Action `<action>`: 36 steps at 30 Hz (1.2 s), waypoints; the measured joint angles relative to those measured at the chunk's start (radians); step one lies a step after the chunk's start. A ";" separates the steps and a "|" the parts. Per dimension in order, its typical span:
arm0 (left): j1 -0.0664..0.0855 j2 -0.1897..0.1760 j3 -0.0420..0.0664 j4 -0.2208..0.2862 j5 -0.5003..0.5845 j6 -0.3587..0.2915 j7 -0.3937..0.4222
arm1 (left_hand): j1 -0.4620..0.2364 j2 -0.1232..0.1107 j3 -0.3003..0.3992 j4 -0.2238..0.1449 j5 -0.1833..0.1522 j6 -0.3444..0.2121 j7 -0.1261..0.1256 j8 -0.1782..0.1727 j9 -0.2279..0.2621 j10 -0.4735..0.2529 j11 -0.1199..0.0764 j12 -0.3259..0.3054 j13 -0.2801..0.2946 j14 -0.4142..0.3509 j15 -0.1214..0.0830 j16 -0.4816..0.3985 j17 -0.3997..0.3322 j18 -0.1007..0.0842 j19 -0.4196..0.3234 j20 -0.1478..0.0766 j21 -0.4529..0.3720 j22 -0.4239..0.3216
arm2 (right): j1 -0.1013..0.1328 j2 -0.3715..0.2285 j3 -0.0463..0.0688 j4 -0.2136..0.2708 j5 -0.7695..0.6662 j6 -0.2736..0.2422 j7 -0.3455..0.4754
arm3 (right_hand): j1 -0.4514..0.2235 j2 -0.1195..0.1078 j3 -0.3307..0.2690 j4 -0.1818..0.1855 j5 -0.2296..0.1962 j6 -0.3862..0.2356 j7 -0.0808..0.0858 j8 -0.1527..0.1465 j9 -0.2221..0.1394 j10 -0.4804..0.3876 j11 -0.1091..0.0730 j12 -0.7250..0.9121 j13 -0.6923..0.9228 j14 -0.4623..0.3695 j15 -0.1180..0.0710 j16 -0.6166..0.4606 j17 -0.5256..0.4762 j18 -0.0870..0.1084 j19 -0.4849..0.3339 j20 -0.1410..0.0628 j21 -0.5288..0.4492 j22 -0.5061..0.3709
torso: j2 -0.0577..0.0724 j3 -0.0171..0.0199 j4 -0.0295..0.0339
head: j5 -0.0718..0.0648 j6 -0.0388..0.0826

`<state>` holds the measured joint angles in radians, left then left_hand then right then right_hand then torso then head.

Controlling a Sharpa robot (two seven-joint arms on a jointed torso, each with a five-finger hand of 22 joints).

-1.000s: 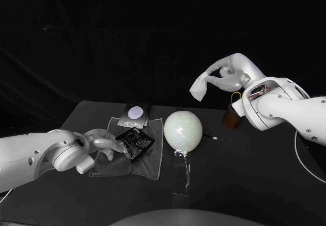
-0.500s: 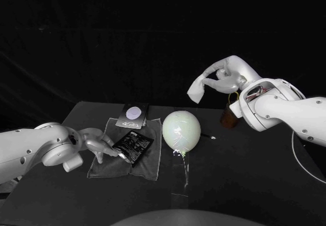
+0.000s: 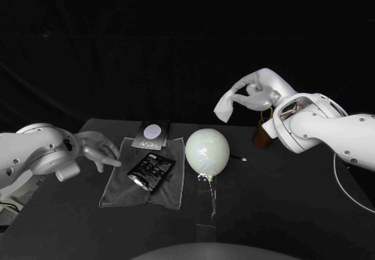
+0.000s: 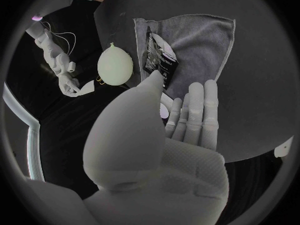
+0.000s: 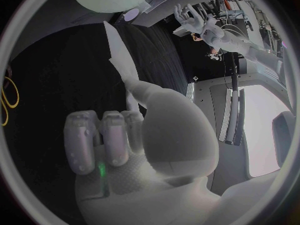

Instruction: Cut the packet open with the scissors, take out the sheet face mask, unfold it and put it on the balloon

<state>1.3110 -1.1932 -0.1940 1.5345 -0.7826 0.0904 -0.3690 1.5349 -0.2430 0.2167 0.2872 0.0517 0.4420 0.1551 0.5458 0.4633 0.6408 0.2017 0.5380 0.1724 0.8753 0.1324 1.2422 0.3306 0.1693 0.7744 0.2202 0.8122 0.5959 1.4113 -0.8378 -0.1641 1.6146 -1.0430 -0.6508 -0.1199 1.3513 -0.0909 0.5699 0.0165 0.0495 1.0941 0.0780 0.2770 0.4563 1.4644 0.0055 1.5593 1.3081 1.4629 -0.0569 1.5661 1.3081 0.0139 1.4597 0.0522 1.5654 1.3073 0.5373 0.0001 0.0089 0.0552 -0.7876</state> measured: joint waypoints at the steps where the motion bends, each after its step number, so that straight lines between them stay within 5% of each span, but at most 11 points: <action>1: 0.008 0.001 0.000 -0.008 -0.008 0.004 -0.001 | 0.000 0.000 0.000 0.000 0.000 -0.001 -0.001 0.004 -0.001 -0.007 0.001 0.005 0.001 0.000 0.000 0.000 -0.001 0.000 0.002 0.002 0.000 0.000 | 0.000 0.000 0.000 -0.001 0.000 0.001 0.000 | 0.000 0.000 0.000 0.000 0.000 0.000 0.000 0.000 0.000 0.000 0.000 0.000 0.000 0.000 0.000 -0.001 0.000 0.000 0.000 0.000 0.000 0.000 | 0.000 -0.0002 0.0002 | -0.003 0.001; 7: 0.040 0.021 0.012 -0.044 -0.037 0.022 0.006 | 0.000 0.000 0.000 0.000 0.000 0.005 0.000 0.038 -0.004 -0.025 0.000 0.043 0.007 0.000 0.000 0.000 -0.007 0.000 0.002 0.002 -0.004 -0.003 | 0.000 0.000 0.000 -0.006 0.000 0.012 0.001 | 0.000 0.000 0.003 -0.003 -0.001 0.000 0.001 -0.001 0.000 0.000 0.000 -0.001 0.000 0.000 0.000 0.001 -0.001 0.000 0.001 -0.001 0.000 0.000 | 0.001 -0.0011 0.0013 | -0.030 0.023; 12: 0.044 0.072 0.013 -0.049 0.020 -0.031 0.128 | 0.049 0.055 0.065 -0.002 0.000 0.150 0.012 0.085 -0.026 0.045 -0.025 0.100 0.011 -0.022 -0.022 -0.051 -0.040 0.000 0.000 0.000 -0.025 -0.013 | 0.000 0.004 -0.001 -0.012 0.000 0.023 0.002 | 0.000 0.000 0.003 -0.003 -0.001 -0.001 0.001 -0.003 0.001 0.000 0.000 -0.002 -0.001 0.000 0.000 0.001 -0.001 0.000 0.003 -0.003 -0.001 0.000 | 0.001 -0.0015 0.0012 | -0.051 0.040; 21: 0.045 0.160 0.010 -0.020 0.248 -0.193 0.437 | 0.025 0.032 0.163 -0.002 0.000 0.313 0.036 -0.005 -0.149 0.190 -0.058 0.039 -0.069 0.018 -0.051 -0.162 -0.090 -0.001 0.000 -0.018 -0.071 -0.045 | 0.000 0.007 -0.001 -0.011 0.001 0.037 0.004 | 0.000 0.000 0.003 -0.003 -0.001 -0.001 0.001 -0.003 0.001 0.000 0.000 0.001 0.000 0.000 0.000 0.001 -0.001 0.000 0.001 -0.004 -0.001 0.001 | 0.001 -0.0010 -0.0009 | -0.084 0.059; 27: 0.041 0.215 0.014 -0.020 0.357 -0.266 0.580 | 0.000 0.014 0.175 -0.004 0.000 0.348 0.036 -0.042 -0.189 0.245 -0.064 -0.012 -0.101 0.026 -0.057 -0.186 -0.092 -0.001 0.005 -0.016 -0.094 -0.060 | 0.000 0.005 -0.001 -0.001 0.001 0.044 0.008 | 0.000 0.000 0.003 -0.003 -0.001 -0.001 0.002 0.000 0.001 0.000 0.000 0.001 0.000 0.000 0.000 0.000 0.000 0.000 0.001 -0.004 -0.001 0.001 | 0.000 -0.0001 -0.0011 | -0.109 0.070; 36: 0.034 0.310 0.018 -0.055 0.425 -0.318 0.689 | -0.021 0.010 0.172 -0.008 0.000 0.380 0.043 -0.094 -0.229 0.289 -0.052 -0.111 -0.108 -0.127 -0.016 -0.354 -0.141 -0.001 -0.081 0.030 -0.258 -0.155 | 0.000 0.003 -0.001 0.010 0.000 0.054 0.020 | 0.000 0.000 0.003 -0.003 -0.001 -0.002 0.002 0.000 0.001 0.000 0.000 0.000 0.000 0.000 0.000 -0.002 0.000 0.000 0.001 -0.004 -0.002 0.000 | 0.000 -0.0002 0.0013 | -0.126 0.099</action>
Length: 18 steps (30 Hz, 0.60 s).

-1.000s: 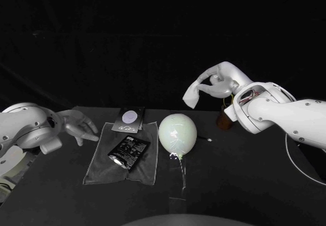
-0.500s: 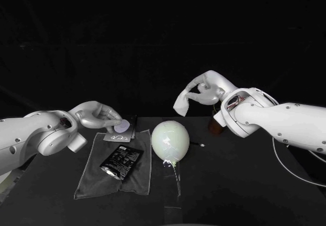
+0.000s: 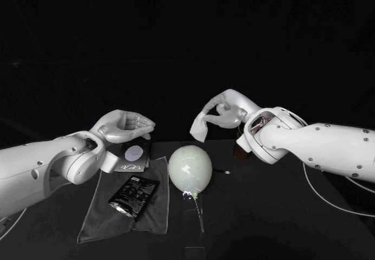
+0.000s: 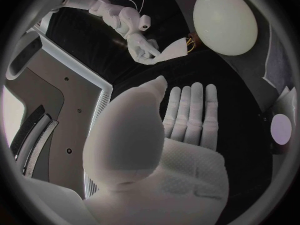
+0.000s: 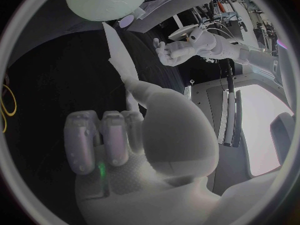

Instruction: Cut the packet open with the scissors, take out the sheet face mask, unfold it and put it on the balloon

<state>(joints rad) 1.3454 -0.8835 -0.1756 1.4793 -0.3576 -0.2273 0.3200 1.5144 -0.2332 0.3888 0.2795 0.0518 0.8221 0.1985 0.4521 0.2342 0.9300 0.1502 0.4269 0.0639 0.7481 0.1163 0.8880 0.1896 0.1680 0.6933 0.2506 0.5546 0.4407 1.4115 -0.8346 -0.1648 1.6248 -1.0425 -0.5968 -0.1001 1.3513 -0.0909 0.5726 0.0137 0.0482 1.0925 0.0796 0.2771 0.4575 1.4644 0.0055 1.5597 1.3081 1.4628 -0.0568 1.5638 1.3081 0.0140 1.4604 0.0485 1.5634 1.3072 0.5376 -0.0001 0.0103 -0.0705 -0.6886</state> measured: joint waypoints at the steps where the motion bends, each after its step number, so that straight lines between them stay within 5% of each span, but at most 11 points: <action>1: -0.001 0.017 0.000 -0.010 0.005 -0.005 0.010 | 0.000 0.000 -0.003 -0.003 0.000 0.000 0.000 -0.004 -0.003 0.000 0.000 -0.010 0.000 -0.002 0.002 -0.010 -0.002 0.000 0.004 0.004 -0.011 -0.008 | 0.000 0.000 0.000 0.001 0.000 0.001 0.001 | 0.000 0.000 0.000 0.000 0.000 0.000 0.000 0.000 0.000 0.000 0.000 0.000 0.000 0.000 0.000 0.000 0.000 0.000 0.000 0.000 0.000 0.000 | 0.000 -0.0001 0.0002 | -0.001 0.004; 12: -0.006 0.144 0.008 -0.108 0.017 -0.037 0.049 | -0.025 -0.001 -0.083 -0.005 0.000 -0.009 0.009 -0.050 -0.023 -0.044 0.032 -0.101 -0.001 -0.097 0.037 -0.105 -0.025 -0.006 -0.016 0.031 -0.110 -0.073 | 0.000 0.009 0.000 0.004 -0.010 0.012 0.012 | 0.000 0.000 0.000 0.000 0.000 0.000 0.000 -0.001 0.001 0.000 0.000 0.000 -0.001 0.000 0.000 0.004 -0.001 0.000 0.000 0.000 0.003 0.000 | 0.000 -0.0001 0.0001 | 0.001 0.038; 18: -0.006 0.189 0.010 -0.135 0.012 -0.042 0.047 | -0.001 0.039 -0.218 0.001 0.000 -0.017 0.009 -0.087 -0.033 -0.045 0.045 -0.172 0.000 -0.089 0.052 -0.236 -0.060 -0.006 -0.015 0.037 -0.203 -0.138 | 0.000 0.018 0.000 0.003 -0.028 0.021 0.016 | 0.000 0.000 0.000 0.000 0.000 0.000 0.000 -0.003 0.001 0.000 0.000 0.000 -0.001 0.000 0.000 0.003 -0.001 0.000 0.000 0.000 0.003 0.001 | 0.000 0.0006 -0.0002 | 0.004 0.049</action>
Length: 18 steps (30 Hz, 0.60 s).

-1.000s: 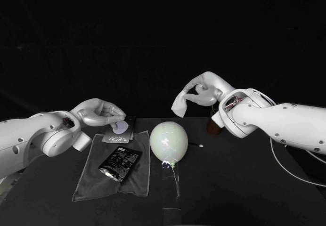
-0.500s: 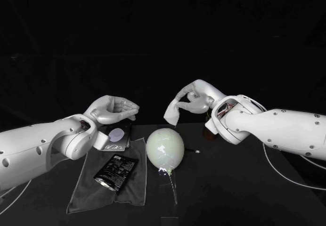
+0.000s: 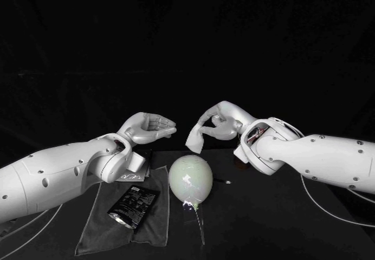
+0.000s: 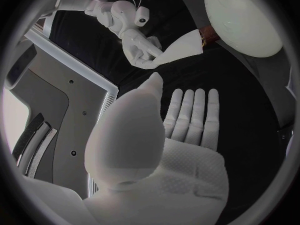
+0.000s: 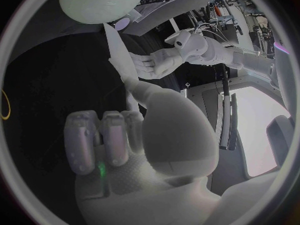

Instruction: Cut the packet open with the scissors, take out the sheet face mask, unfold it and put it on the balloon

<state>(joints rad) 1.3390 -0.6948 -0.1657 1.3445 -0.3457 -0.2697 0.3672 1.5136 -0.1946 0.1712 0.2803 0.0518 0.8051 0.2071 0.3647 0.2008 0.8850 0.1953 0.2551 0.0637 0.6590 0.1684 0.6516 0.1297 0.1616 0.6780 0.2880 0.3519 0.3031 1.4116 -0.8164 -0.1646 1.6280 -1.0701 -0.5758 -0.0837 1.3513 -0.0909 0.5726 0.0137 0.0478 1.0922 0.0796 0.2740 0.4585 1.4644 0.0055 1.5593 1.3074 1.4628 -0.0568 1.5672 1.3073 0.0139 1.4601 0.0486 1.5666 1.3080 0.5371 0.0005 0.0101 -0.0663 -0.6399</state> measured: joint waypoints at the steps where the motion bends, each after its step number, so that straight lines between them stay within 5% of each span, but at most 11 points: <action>1: 0.000 0.005 0.000 -0.003 -0.001 0.000 -0.001 | 0.002 0.011 -0.020 0.002 0.000 0.000 0.000 -0.006 -0.001 0.000 0.000 -0.011 0.000 0.005 0.003 -0.023 -0.004 0.000 0.000 0.000 -0.014 -0.010 | 0.000 0.001 0.000 0.000 -0.003 0.001 0.000 | 0.000 0.000 0.000 0.000 0.000 0.000 0.000 0.000 0.000 0.000 0.000 0.000 0.000 0.000 0.000 0.000 0.000 0.000 0.000 0.000 0.000 0.000 | 0.000 0.0000 0.0000 | 0.000 0.001; 18: -0.001 0.057 0.005 -0.025 -0.021 0.049 -0.043 | 0.020 0.059 -0.151 0.006 0.000 0.011 -0.011 -0.036 -0.004 0.055 -0.002 -0.090 0.000 0.033 0.009 -0.205 -0.029 -0.031 -0.003 0.002 -0.134 -0.097 | 0.000 0.014 0.000 0.002 -0.070 0.011 0.004 | 0.000 0.000 0.000 0.000 0.000 -0.002 0.000 0.003 0.000 0.000 0.000 0.003 0.001 0.000 0.000 -0.002 0.001 0.000 -0.002 0.002 -0.001 -0.001 | 0.000 0.0000 -0.0001 | 0.000 -0.004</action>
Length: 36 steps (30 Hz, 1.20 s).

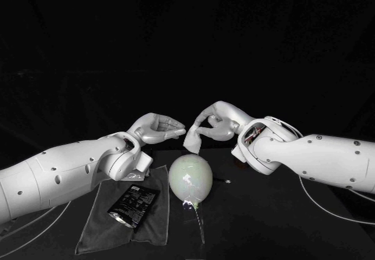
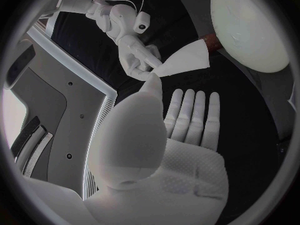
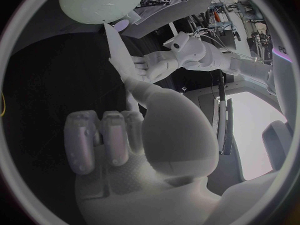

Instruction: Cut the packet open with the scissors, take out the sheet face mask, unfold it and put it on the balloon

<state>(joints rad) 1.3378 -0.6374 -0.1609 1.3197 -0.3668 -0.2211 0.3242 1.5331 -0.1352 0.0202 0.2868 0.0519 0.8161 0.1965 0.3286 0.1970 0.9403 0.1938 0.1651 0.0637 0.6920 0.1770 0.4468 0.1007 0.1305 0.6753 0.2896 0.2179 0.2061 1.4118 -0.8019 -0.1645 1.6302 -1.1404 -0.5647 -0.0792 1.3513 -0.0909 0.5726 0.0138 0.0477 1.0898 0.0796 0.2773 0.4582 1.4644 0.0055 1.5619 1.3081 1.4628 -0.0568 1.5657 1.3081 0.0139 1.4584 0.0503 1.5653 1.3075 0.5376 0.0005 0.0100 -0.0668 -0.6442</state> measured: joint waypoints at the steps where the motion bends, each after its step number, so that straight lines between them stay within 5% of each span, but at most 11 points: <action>1: 0.000 0.001 0.001 0.000 -0.001 0.004 -0.001 | 0.000 0.000 -0.006 0.000 0.000 0.003 -0.002 0.000 0.000 0.004 -0.004 -0.005 0.000 0.000 0.000 -0.008 -0.001 0.000 0.000 0.000 -0.006 -0.003 | 0.000 0.001 0.000 0.000 -0.006 0.000 0.000 | 0.000 0.000 0.000 0.000 0.000 -0.001 -0.001 0.000 0.000 0.000 0.000 0.000 0.000 0.000 0.000 0.001 0.000 0.000 0.000 0.000 0.000 0.000 | 0.000 0.0000 0.0000 | 0.000 -0.001; 17: -0.004 0.020 0.016 -0.011 -0.005 0.054 -0.018 | 0.014 0.022 -0.024 -0.003 0.000 0.006 0.006 -0.012 -0.006 0.011 0.003 -0.026 0.000 0.018 0.004 -0.037 -0.001 0.000 0.000 0.000 -0.022 -0.018 | 0.001 0.009 0.000 0.008 -0.081 0.002 0.001 | 0.000 0.000 0.000 0.000 0.000 -0.003 -0.002 -0.001 0.001 0.000 0.000 0.000 -0.001 0.000 0.000 0.001 -0.001 0.000 0.000 0.000 -0.001 0.000 | 0.000 -0.0001 0.0003 | -0.002 -0.005; 26: -0.004 0.019 0.017 -0.014 -0.004 0.075 -0.034 | 0.034 0.042 -0.040 -0.004 0.000 0.051 0.022 -0.012 -0.005 0.056 -0.014 -0.026 0.002 0.059 -0.009 -0.050 0.009 0.000 0.010 -0.002 -0.033 -0.031 | 0.007 0.009 0.002 0.009 -0.109 0.001 -0.003 | 0.000 0.000 0.002 -0.002 0.000 -0.001 0.000 0.001 0.002 0.000 0.000 0.000 0.000 0.000 0.000 0.001 -0.001 0.000 0.000 0.000 -0.001 0.001 | 0.000 0.0005 -0.0002 | -0.005 -0.006; 36: -0.004 0.017 0.017 -0.012 -0.005 0.101 -0.046 | 0.055 0.063 -0.041 -0.003 0.000 0.083 0.007 -0.005 -0.003 0.081 -0.024 -0.035 0.002 0.080 -0.016 -0.061 0.015 0.000 0.024 -0.002 -0.043 -0.039 | 0.016 0.017 0.005 -0.003 -0.131 0.003 -0.014 | 0.000 0.000 0.003 -0.003 0.000 -0.001 0.000 0.002 0.001 0.000 0.000 -0.002 0.000 0.000 0.000 0.002 0.000 0.000 0.000 0.000 -0.001 0.000 | -0.001 -0.0001 0.0012 | -0.008 -0.009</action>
<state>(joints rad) 1.3335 -0.6200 -0.1436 1.3074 -0.3720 -0.1203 0.2777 1.5881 -0.0724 -0.0207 0.2843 0.0523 0.8987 0.2039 0.3239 0.1936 1.0210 0.1699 0.1298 0.0655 0.7724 0.1609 0.3854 0.1158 0.1305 0.6991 0.2877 0.1750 0.1676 1.4283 -0.7845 -0.1598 1.6269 -1.2710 -0.5617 -0.0935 1.3513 -0.0909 0.5754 0.0110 0.0475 1.0890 0.0800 0.2788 0.4596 1.4644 0.0055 1.5595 1.3082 1.4628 -0.0568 1.5673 1.3081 0.0139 1.4582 0.0503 1.5641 1.3077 0.5368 0.0004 0.0112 -0.0748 -0.6530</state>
